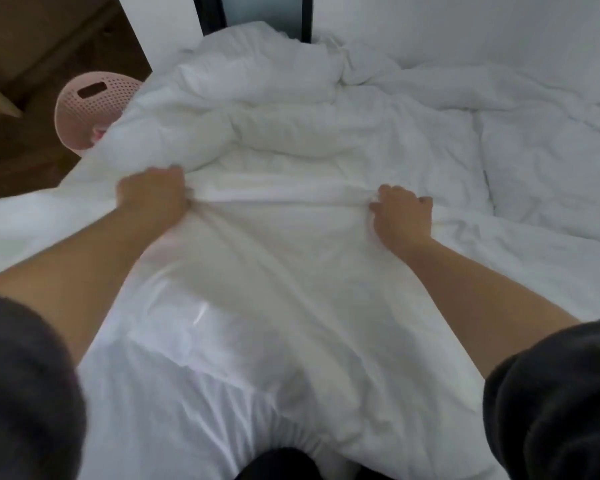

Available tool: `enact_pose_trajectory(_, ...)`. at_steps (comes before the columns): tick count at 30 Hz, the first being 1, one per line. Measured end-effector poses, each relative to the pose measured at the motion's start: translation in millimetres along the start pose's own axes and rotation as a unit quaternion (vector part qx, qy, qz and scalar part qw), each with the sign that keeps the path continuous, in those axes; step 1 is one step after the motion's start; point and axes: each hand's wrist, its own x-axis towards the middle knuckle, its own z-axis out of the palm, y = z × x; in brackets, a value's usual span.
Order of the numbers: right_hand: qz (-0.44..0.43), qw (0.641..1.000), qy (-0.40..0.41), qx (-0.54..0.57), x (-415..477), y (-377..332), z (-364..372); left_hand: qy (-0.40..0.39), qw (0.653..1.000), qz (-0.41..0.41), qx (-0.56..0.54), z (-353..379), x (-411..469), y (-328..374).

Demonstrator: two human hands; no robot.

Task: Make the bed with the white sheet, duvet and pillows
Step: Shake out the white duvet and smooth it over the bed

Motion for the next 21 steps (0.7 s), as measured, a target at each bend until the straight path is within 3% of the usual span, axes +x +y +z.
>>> enact_pose_trajectory(1,0.034,0.999,0.011,0.006,3.1,-2.3,-4.8,0.04,0.999,-0.009,-0.011,-10.2,11.7,8.0)
enact_pose_trajectory(3,0.06,0.997,-0.033,0.024,0.0,-13.2,-9.3,0.033,0.999,-0.006,-0.019,-9.3,17.2,24.1)
enact_pose_trajectory(6,-0.031,0.984,-0.16,0.073,-21.3,-45.2,-5.0,-0.027,0.999,0.037,-0.005,35.1,-9.7,34.7)
enact_pose_trajectory(9,-0.154,0.957,-0.241,0.056,-42.1,-82.9,7.5,0.018,0.996,0.085,0.0,57.8,-45.5,13.4)
enact_pose_trajectory(11,-0.163,0.948,-0.27,0.042,-48.7,-102.8,17.0,0.054,0.993,0.09,0.05,58.2,-66.1,-14.2)
enact_pose_trajectory(14,-0.111,0.953,-0.28,0.036,-46.1,-121.9,25.9,0.085,0.99,0.051,0.101,64.0,-97.5,-68.1)
enact_pose_trajectory(21,-0.099,0.959,-0.261,0.048,-47.9,-151.5,18.3,0.036,0.99,-0.131,-0.049,108.0,-182.2,-136.9)
